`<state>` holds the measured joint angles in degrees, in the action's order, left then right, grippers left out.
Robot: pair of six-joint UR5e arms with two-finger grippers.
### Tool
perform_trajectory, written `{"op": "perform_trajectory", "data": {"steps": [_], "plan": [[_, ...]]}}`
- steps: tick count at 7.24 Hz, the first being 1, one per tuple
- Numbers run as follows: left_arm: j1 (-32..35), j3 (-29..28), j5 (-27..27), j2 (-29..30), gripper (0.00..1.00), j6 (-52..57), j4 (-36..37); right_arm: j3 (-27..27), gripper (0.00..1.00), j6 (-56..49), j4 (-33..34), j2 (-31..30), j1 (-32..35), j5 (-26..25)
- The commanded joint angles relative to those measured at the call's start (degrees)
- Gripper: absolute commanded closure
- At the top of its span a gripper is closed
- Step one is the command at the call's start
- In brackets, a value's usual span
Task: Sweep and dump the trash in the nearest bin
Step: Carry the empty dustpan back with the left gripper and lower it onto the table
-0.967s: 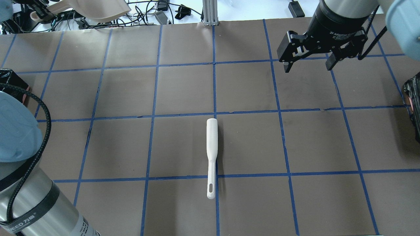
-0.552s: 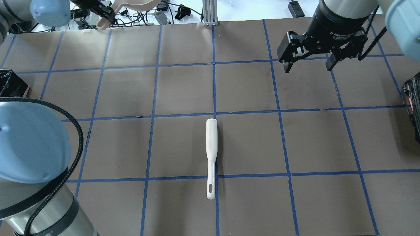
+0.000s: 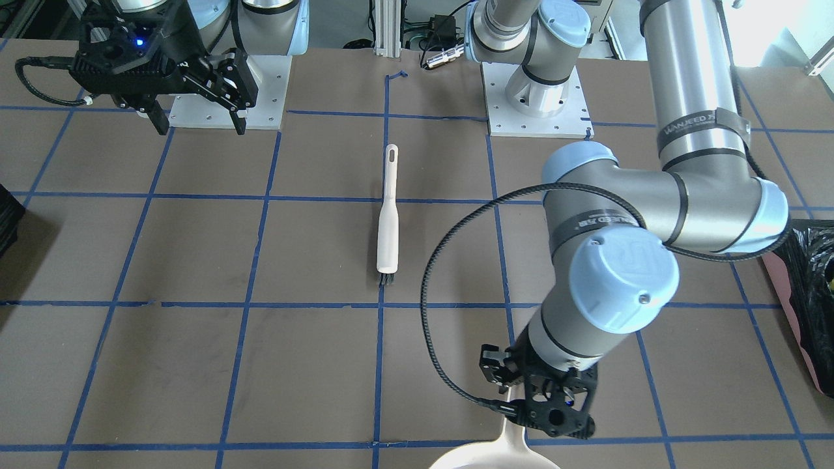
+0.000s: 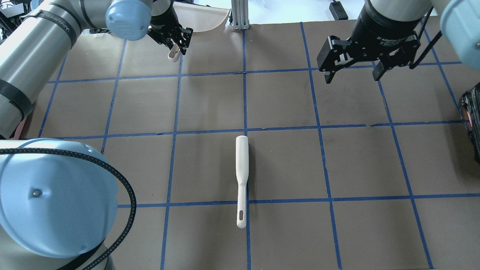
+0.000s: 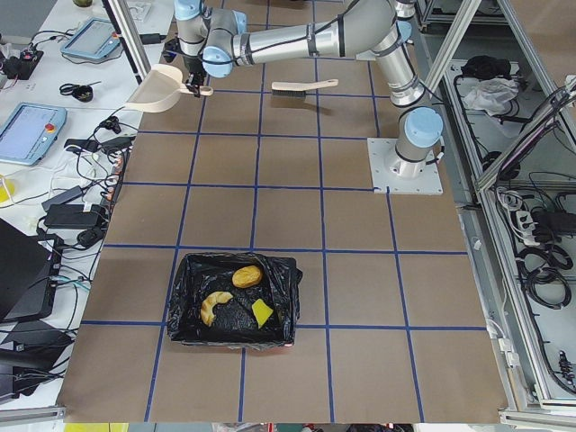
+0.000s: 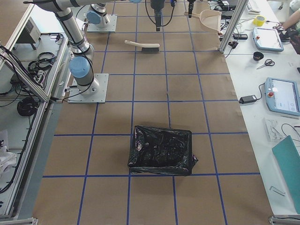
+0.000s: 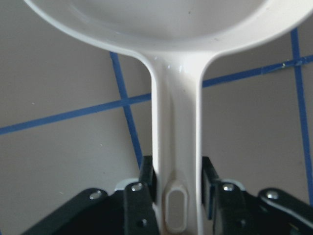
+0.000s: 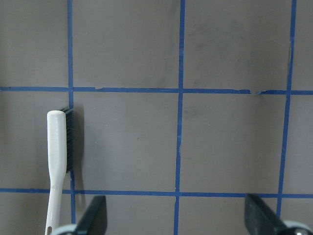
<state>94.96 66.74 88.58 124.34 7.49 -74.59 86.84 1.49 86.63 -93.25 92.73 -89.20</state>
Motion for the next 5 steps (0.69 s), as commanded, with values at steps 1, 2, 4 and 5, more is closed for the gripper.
{"op": "perform_trajectory", "data": {"steps": [1,2,4,5], "plan": [[5.0,0.2,-0.3,-0.9,1.00,-7.7,-5.0,0.0,0.00,0.0,0.1,0.0,0.0,0.0],[6.3,0.3,-0.6,-0.9,1.00,-11.8,-5.1,0.0,0.00,0.0,0.2,0.0,0.0,0.1],[7.2,3.0,-3.7,-1.0,1.00,-15.6,-4.3,0.0,0.00,0.0,0.3,0.0,0.0,0.1],[8.0,4.8,-3.7,-0.9,1.00,-19.6,-3.2,0.0,0.00,0.0,0.2,0.0,0.0,0.1]]}}
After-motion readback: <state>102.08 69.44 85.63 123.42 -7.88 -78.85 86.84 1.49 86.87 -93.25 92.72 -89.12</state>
